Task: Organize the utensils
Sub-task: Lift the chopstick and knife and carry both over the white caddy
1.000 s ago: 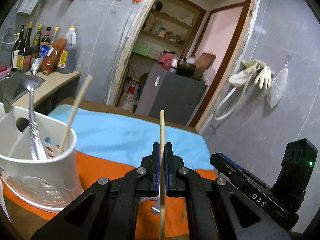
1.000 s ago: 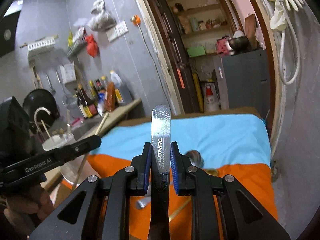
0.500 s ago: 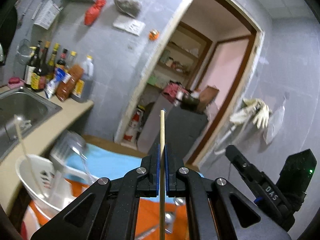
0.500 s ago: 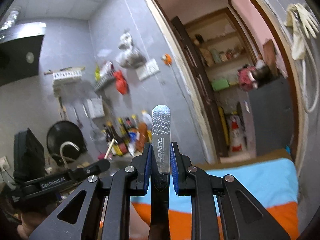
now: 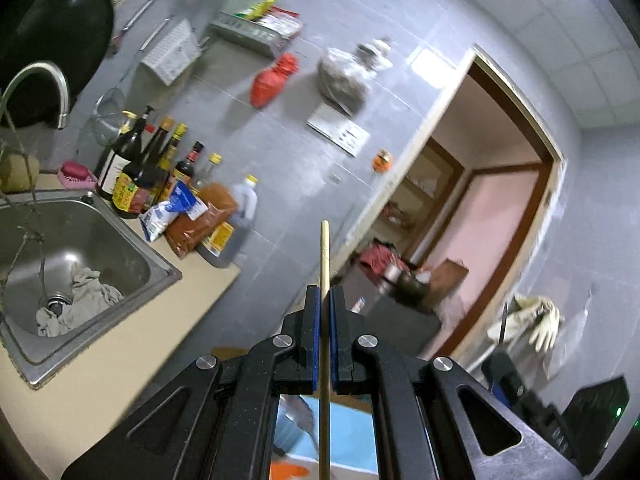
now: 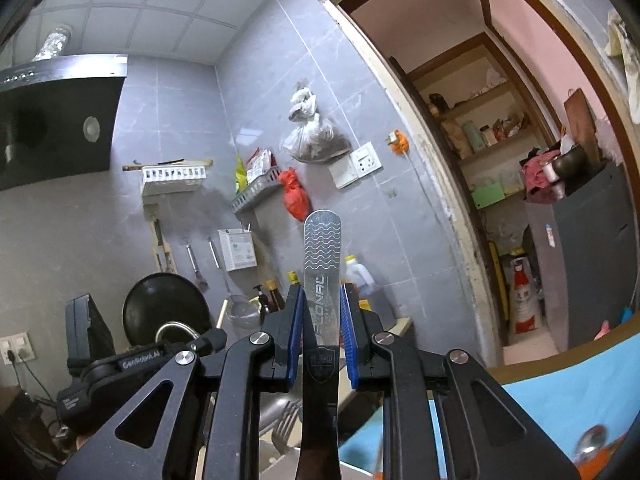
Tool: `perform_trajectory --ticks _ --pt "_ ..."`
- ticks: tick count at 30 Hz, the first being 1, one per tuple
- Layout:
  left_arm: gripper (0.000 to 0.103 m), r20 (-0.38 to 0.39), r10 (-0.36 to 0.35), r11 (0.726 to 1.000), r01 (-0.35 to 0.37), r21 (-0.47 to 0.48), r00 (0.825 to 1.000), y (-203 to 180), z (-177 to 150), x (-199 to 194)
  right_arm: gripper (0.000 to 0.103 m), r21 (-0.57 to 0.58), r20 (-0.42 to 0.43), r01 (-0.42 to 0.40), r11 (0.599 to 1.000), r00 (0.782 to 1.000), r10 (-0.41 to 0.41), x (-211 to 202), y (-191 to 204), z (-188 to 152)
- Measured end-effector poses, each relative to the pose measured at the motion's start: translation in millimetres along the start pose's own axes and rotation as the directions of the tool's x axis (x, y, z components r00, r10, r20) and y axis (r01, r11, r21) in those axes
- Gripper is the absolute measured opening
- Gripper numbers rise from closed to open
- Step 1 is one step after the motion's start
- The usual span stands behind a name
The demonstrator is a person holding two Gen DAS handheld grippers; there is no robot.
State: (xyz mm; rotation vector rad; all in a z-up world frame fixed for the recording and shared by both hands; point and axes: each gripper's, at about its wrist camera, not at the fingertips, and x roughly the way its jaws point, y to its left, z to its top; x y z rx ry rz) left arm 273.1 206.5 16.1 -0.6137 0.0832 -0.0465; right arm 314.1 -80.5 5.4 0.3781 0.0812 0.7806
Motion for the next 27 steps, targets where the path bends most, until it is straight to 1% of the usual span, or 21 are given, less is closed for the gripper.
perform_trajectory --ticks 4,7,11,14,18,23,27 --pt "0.002 0.042 -0.006 0.999 0.007 -0.033 0.999 23 -2 1 0.016 0.012 0.008 -0.005 1.0 1.0 0.005 9 -2 -19" --pt "0.002 0.08 -0.007 0.999 0.011 -0.051 0.997 31 -6 0 0.016 0.021 0.018 -0.008 1.0 1.0 0.007 14 -5 -30" --pt "0.002 0.128 0.023 1.0 -0.024 0.007 0.991 28 -15 -3 0.016 -0.001 0.01 0.0 1.0 1.0 0.0 19 -2 -41" --pt "0.002 0.176 0.053 0.997 -0.064 0.053 0.983 24 -24 -9 0.016 -0.028 -0.009 0.005 1.0 1.0 -0.006 19 2 -51" --pt "0.002 0.232 0.068 0.994 -0.087 0.072 0.97 22 -33 -13 0.016 -0.065 -0.03 0.01 0.998 0.999 -0.012 21 7 -61" --pt "0.002 0.247 0.079 0.994 -0.096 0.057 0.966 29 -38 -11 0.016 -0.106 -0.041 0.033 0.994 0.998 -0.038 21 11 -72" --pt "0.002 0.248 0.094 0.991 -0.116 0.073 0.964 30 -45 -11 0.016 -0.142 -0.048 0.046 0.989 0.997 -0.053 21 12 -79"
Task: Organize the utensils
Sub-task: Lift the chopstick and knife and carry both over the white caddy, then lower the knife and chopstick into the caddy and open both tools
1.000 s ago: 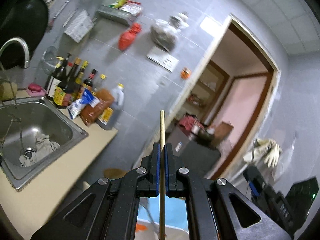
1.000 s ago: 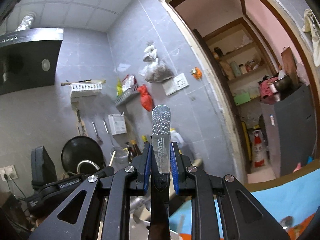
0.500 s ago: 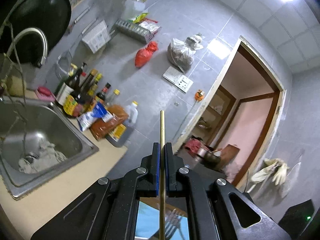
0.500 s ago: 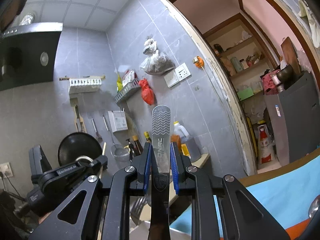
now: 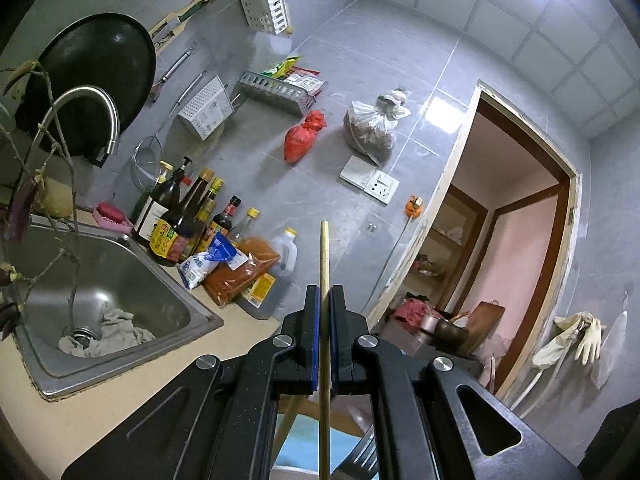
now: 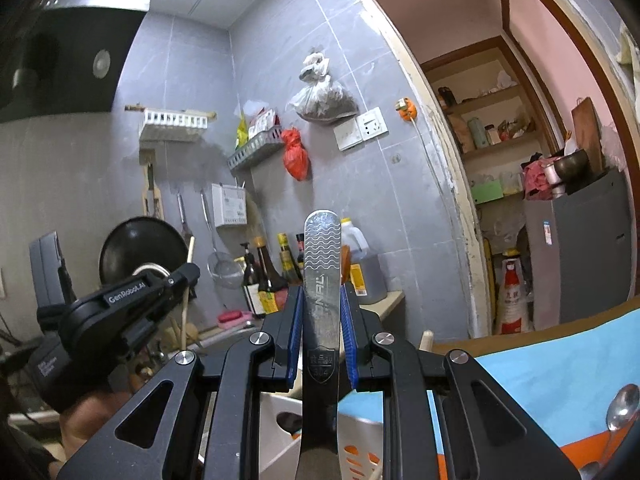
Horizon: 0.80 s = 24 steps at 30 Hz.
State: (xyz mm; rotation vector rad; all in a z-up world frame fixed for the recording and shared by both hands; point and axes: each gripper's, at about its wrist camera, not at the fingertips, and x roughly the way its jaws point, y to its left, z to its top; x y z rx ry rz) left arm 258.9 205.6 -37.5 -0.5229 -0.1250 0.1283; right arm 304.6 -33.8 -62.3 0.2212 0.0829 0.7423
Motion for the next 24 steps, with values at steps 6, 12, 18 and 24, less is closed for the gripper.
perform_trajectory --ticks 6,12,18,24 --pt "0.002 0.004 0.006 0.999 -0.006 0.047 1.0 -6 -11 -6 0.016 -0.033 -0.005 0.006 0.999 1.0 -0.006 -2 2 -5" --pt "0.002 0.01 -0.018 0.986 0.016 0.166 1.0 -23 -21 -20 0.016 -0.088 -0.018 0.007 0.996 1.0 -0.009 -3 7 -11" --pt "0.002 -0.007 -0.046 0.978 0.046 0.201 0.999 -34 -30 -28 0.016 -0.105 -0.025 0.008 0.994 1.0 -0.01 -4 8 -15" --pt "0.002 -0.041 -0.035 0.984 0.042 0.176 0.999 -33 -21 -31 0.016 -0.123 -0.025 0.01 0.992 1.0 -0.013 -9 9 -17"
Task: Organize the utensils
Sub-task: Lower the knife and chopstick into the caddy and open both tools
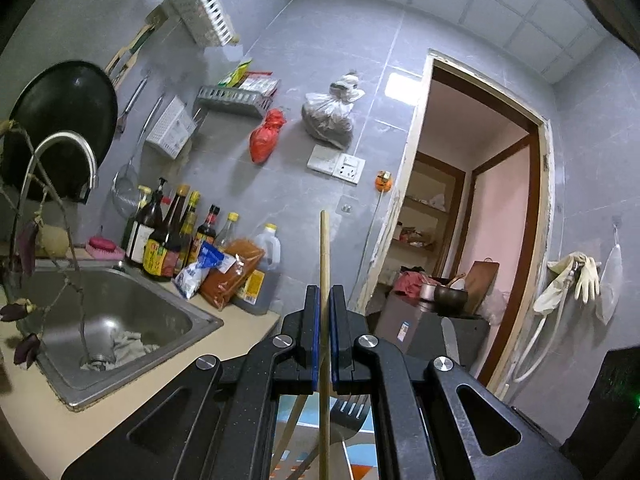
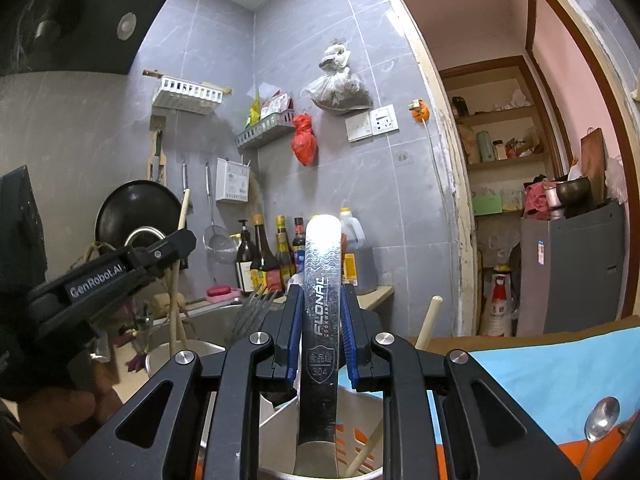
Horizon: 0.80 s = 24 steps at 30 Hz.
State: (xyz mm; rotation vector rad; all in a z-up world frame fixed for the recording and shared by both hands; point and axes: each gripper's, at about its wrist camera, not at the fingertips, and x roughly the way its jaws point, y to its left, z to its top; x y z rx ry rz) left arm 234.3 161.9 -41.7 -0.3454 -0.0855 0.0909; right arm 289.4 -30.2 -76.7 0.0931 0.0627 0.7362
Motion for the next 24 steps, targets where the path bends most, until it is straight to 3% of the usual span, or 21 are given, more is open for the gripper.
perform_trajectory --ticks 7,16,24 --pt "0.002 -0.005 0.019 1.0 -0.019 0.022 1.0 3 5 -10 0.016 -0.094 0.045 0.024 0.995 0.999 -0.02 -3 12 -1" --pt "0.003 0.067 -0.009 0.997 0.004 0.079 0.998 -15 3 -12 0.016 -0.186 0.086 0.063 0.981 0.995 -0.047 -3 22 -5" --pt "0.003 -0.03 0.002 0.995 0.001 0.096 1.0 -15 -8 -10 0.016 -0.157 0.057 0.062 0.986 0.997 -0.053 -2 16 -4"
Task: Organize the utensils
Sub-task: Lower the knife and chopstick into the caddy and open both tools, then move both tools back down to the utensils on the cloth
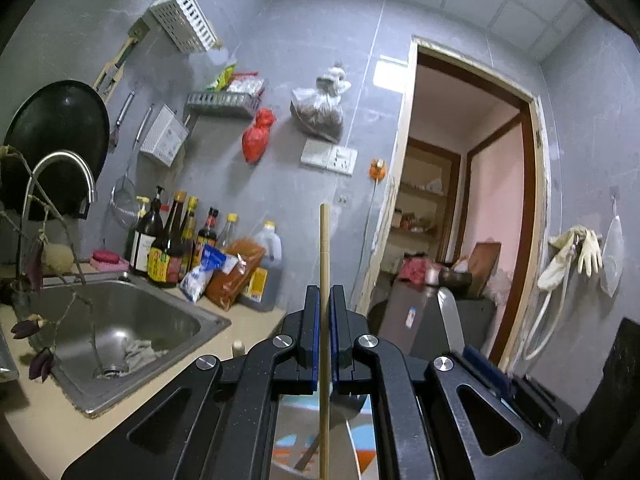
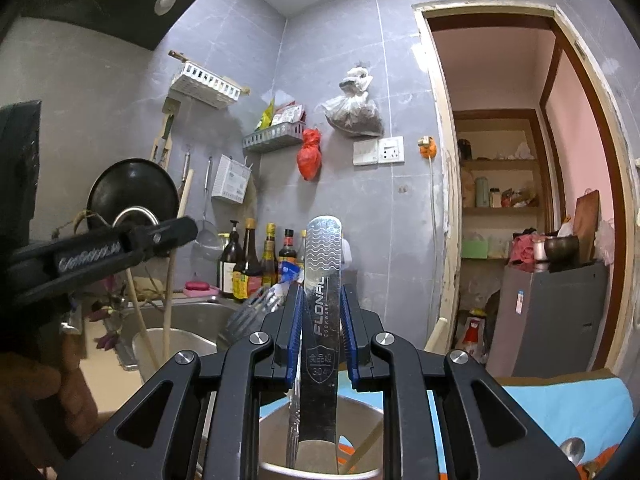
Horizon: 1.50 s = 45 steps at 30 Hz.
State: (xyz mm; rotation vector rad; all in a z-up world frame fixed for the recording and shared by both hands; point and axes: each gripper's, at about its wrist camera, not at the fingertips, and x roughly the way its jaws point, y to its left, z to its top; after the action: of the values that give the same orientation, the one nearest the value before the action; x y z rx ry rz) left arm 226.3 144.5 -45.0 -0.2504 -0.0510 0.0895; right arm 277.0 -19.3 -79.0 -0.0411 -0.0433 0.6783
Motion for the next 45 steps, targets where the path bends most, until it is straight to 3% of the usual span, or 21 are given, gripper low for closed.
perform_trajectory --ticks 5,13,25,29,33,37,43,45 --pt "0.002 -0.09 0.0 1.0 0.0 -0.005 0.996 2 -6 5 0.016 0.023 -0.038 -0.02 1.0 0.999 0.021 2 -4 -1" --pt "0.002 -0.168 -0.032 0.998 0.021 -0.066 0.985 10 -8 10 0.017 0.046 -0.075 -0.022 0.999 0.997 0.026 5 -7 -1" --pt "0.003 -0.206 -0.054 0.996 0.04 -0.074 0.977 9 -7 14 0.018 0.108 -0.099 -0.017 0.994 0.995 0.028 1 -18 -3" --pt "0.006 -0.204 -0.071 0.996 0.056 -0.074 0.976 6 -5 12 0.026 0.121 -0.095 -0.021 0.992 0.995 0.033 -4 -21 3" --pt "0.024 -0.196 -0.083 0.994 0.068 -0.083 0.977 0 3 9 0.029 0.132 -0.087 -0.022 0.991 0.996 0.034 -14 -25 15" --pt "0.03 -0.203 -0.082 0.996 0.071 -0.06 0.976 -13 14 5 0.037 0.149 -0.088 -0.016 0.989 0.996 0.029 -27 -34 29" --pt "0.067 -0.209 -0.071 0.997 0.066 -0.03 0.975 -39 28 -1 0.06 0.166 -0.103 0.037 0.985 0.994 -0.02 -56 -60 50" --pt "0.086 -0.207 -0.06 0.998 0.057 -0.021 0.977 -50 32 -3 0.08 0.17 -0.109 0.064 0.983 0.993 -0.046 -67 -72 55"
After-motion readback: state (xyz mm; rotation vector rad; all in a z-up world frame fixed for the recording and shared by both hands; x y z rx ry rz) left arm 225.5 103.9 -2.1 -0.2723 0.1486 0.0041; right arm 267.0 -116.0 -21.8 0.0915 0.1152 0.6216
